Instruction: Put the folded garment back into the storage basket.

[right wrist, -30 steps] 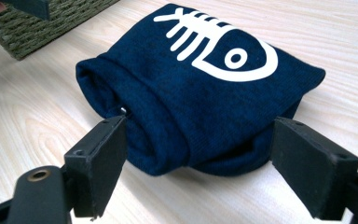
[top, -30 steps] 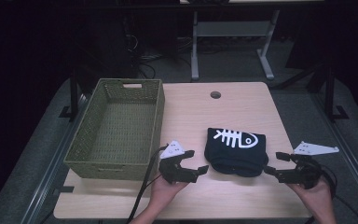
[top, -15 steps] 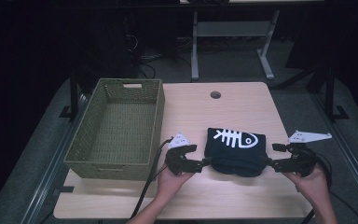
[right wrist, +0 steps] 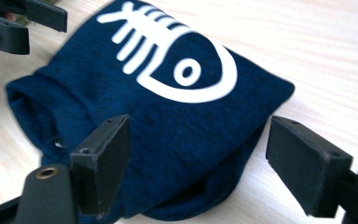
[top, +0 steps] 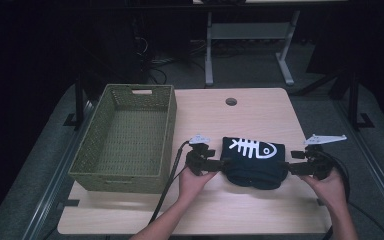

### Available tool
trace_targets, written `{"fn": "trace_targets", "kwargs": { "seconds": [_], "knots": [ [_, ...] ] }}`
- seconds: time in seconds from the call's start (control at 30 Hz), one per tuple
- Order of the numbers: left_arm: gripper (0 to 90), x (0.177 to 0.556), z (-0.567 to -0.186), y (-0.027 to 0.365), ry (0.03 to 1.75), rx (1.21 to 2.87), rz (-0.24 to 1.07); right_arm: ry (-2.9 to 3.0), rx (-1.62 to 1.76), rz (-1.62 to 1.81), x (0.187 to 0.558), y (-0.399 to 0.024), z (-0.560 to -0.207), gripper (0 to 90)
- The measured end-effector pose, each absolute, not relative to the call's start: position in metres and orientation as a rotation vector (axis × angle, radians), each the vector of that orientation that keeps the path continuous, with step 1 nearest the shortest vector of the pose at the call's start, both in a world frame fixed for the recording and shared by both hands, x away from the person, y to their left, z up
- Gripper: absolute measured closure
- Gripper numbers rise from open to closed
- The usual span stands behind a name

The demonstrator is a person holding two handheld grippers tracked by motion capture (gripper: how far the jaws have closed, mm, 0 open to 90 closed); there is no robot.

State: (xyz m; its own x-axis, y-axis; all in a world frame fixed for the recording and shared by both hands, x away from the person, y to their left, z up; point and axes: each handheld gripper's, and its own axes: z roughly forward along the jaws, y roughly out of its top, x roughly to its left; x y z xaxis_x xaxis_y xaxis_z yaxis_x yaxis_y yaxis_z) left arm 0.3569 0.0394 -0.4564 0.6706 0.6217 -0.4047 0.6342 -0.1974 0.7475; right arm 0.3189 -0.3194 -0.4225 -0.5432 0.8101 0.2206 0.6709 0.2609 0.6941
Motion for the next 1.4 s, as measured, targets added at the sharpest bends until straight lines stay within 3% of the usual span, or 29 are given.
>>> {"fn": "trace_targets", "kwargs": {
  "seconds": [0.4, 1.0, 1.4],
  "knots": [
    [22.7, 0.378, -0.471, 0.025, 1.07, 1.913, -0.099, 2.385, 1.539, 1.115, 0.34, -0.319, -0.447, 23.2],
    [36.0, 0.379, -0.476, 0.018, 1.043, 1.947, -0.123, 2.391, 1.642, 1.115, 0.342, -0.319, -0.464, 37.3],
    [55.3, 0.378, -0.48, 0.017, 1.035, 1.916, -0.188, 2.411, 1.631, 1.088, 0.341, -0.312, -0.463, 57.7]
  ]
}}
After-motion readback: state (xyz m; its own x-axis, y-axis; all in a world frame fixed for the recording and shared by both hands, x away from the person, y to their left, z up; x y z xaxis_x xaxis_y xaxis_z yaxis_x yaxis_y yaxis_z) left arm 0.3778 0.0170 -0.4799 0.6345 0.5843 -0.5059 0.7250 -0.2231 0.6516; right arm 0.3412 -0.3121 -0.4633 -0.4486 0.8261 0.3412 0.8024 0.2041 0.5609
